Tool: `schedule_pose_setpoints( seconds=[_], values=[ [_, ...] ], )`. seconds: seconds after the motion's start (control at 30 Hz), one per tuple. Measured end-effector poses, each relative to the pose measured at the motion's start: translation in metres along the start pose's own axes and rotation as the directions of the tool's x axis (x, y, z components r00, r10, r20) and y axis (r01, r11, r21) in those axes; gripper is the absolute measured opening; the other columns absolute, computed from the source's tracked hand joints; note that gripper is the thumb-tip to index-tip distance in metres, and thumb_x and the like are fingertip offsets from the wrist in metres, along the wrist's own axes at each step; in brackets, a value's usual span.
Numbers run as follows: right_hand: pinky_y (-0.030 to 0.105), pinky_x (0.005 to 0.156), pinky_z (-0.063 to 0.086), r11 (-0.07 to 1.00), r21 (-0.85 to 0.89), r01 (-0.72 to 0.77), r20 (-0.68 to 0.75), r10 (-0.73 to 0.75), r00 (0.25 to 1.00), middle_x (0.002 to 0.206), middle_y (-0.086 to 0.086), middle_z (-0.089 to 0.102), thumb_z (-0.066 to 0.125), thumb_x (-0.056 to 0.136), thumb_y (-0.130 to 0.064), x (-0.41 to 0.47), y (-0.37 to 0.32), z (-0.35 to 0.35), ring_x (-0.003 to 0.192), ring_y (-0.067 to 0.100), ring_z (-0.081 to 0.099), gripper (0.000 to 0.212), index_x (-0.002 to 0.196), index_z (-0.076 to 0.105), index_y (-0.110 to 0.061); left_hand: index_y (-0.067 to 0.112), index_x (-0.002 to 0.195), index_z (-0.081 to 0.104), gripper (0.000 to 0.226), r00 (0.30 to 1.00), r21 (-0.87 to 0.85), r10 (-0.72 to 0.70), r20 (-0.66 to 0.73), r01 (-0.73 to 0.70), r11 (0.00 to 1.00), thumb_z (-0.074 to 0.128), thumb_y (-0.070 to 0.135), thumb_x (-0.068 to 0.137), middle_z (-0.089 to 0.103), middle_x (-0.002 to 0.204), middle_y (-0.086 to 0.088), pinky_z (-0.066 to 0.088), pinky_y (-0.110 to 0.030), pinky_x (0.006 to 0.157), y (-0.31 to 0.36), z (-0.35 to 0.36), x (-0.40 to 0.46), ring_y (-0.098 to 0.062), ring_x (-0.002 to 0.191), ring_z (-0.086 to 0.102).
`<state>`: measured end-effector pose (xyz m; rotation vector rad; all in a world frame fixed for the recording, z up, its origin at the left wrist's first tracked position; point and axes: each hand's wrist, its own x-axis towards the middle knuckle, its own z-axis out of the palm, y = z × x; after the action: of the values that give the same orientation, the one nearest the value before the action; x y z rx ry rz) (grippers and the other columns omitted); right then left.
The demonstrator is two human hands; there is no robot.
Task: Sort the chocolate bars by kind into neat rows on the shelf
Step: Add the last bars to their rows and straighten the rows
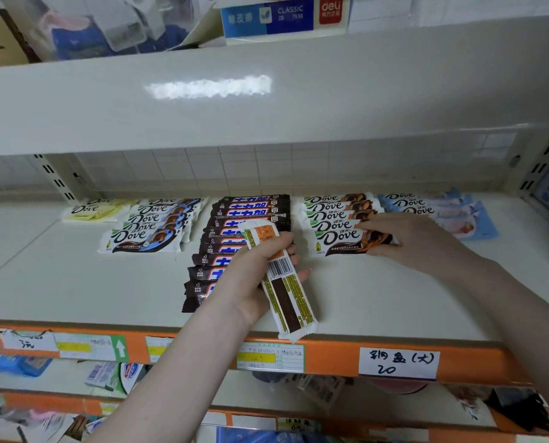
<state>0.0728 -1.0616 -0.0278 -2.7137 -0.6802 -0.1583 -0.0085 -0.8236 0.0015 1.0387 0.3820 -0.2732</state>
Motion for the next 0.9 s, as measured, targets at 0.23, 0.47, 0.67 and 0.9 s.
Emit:
schedule_pose_setpoints(
  seconds=[0.23, 0.47, 0.67, 0.9],
  values=[
    [0.03, 0.095, 0.038, 1.0, 0.004, -0.031, -0.007, 0.031, 0.999, 0.131, -0.006, 0.055, 0.065, 0.082, -0.029, 0.002, -0.005, 0.003, 0.119, 0.016, 0.05, 0.045, 0.126, 0.054, -0.029, 0.009, 0.081, 0.063, 0.004, 0.999, 0.004, 0.004, 0.032, -0.004, 1.0, 0.067, 0.011, 0.081, 0.061, 0.064, -0.002, 0.058, -0.03, 0.055, 0.0, 0.004, 0.004, -0.013, 0.056, 0.059],
    [0.038, 0.099, 0.036, 0.997, -0.078, 0.001, -0.08, -0.008, 0.997, 0.126, 0.0, 0.059, 0.064, 0.081, -0.035, 0.0, -0.008, 0.004, 0.117, 0.023, 0.05, 0.041, 0.12, 0.06, -0.024, 0.007, 0.081, 0.065, 0.041, 0.994, -0.215, 0.017, 0.108, 0.007, 0.976, 0.045, 0.041, 0.094, 0.061, 0.065, -0.006, 0.055, -0.033, 0.063, 0.003, 0.01, 0.002, -0.018, 0.063, 0.059],
    [0.014, 0.072, 0.04, 0.939, 0.342, -0.022, -0.134, 0.072, 0.988, 0.099, -0.017, 0.064, 0.051, 0.08, -0.052, -0.038, -0.065, -0.005, 0.086, -0.003, 0.056, 0.036, 0.111, 0.061, -0.037, 0.009, 0.087, 0.058, 0.039, 0.989, -0.363, 0.15, -0.007, -0.143, 0.921, 0.045, 0.045, 0.093, 0.048, 0.07, -0.004, 0.046, -0.031, 0.081, -0.001, 0.018, 0.002, -0.015, 0.067, 0.05],
    [0.006, 0.078, 0.041, 0.89, 0.425, 0.163, -0.154, -0.106, 0.982, 0.098, -0.027, 0.058, 0.068, 0.068, -0.049, -0.065, -0.099, 0.007, 0.089, -0.006, 0.054, 0.045, 0.112, 0.058, -0.042, 0.016, 0.087, 0.05, 0.053, 0.979, -0.422, 0.187, -0.077, -0.202, 0.884, 0.041, 0.069, 0.083, 0.038, 0.068, -0.001, 0.038, -0.027, 0.073, -0.005, 0.031, -0.003, -0.014, 0.061, 0.039]
  ],
)
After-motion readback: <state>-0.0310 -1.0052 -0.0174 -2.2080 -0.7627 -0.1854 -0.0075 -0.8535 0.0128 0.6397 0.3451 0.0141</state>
